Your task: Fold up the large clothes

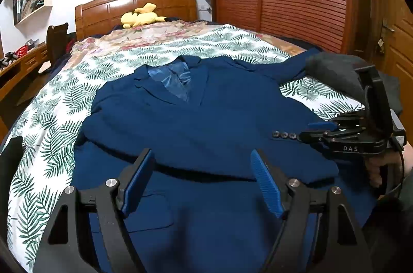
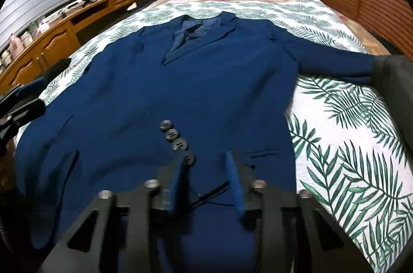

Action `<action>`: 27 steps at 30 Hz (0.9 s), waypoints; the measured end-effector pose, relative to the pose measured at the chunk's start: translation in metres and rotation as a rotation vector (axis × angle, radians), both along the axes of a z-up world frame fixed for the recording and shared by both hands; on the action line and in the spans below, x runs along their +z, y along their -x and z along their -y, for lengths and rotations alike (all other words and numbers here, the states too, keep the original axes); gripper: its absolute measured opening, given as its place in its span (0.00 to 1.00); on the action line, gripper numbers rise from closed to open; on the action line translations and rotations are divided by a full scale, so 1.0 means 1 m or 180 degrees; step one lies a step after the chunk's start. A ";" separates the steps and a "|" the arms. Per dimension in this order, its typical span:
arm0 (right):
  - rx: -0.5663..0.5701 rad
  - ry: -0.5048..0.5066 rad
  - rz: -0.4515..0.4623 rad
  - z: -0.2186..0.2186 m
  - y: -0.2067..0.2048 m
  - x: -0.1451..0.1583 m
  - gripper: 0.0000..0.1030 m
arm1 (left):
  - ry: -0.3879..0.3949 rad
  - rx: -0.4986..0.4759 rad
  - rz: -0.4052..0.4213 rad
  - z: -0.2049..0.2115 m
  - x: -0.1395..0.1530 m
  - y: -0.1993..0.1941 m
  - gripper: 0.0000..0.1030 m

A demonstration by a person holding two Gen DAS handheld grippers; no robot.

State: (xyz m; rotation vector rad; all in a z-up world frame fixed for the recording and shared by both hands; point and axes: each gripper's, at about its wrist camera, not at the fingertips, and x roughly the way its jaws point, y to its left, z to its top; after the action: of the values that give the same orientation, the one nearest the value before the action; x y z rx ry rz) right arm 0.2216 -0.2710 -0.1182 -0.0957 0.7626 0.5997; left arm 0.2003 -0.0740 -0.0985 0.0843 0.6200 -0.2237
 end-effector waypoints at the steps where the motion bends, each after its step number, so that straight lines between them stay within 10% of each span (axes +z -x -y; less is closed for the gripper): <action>1: 0.0015 0.0002 0.0010 0.000 0.000 0.000 0.06 | -0.0010 0.0008 0.0017 0.000 0.000 -0.001 0.75; 16: -0.0175 -0.0296 0.0423 0.038 0.013 0.012 0.01 | 0.0032 -0.0216 -0.0077 0.009 0.003 0.003 0.75; 20: -0.0222 -0.0129 0.0338 0.029 0.006 0.003 0.44 | 0.0064 -0.0243 -0.0091 0.011 0.004 0.003 0.75; 27: -0.0198 -0.0050 -0.0061 0.016 -0.018 -0.017 0.49 | 0.0054 -0.0243 -0.0084 0.013 0.004 0.004 0.75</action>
State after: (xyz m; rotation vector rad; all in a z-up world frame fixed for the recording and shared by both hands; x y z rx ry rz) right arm 0.2398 -0.2866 -0.1348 -0.0515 0.7767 0.5480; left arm 0.1964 -0.0872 -0.0945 0.0888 0.6417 -0.3041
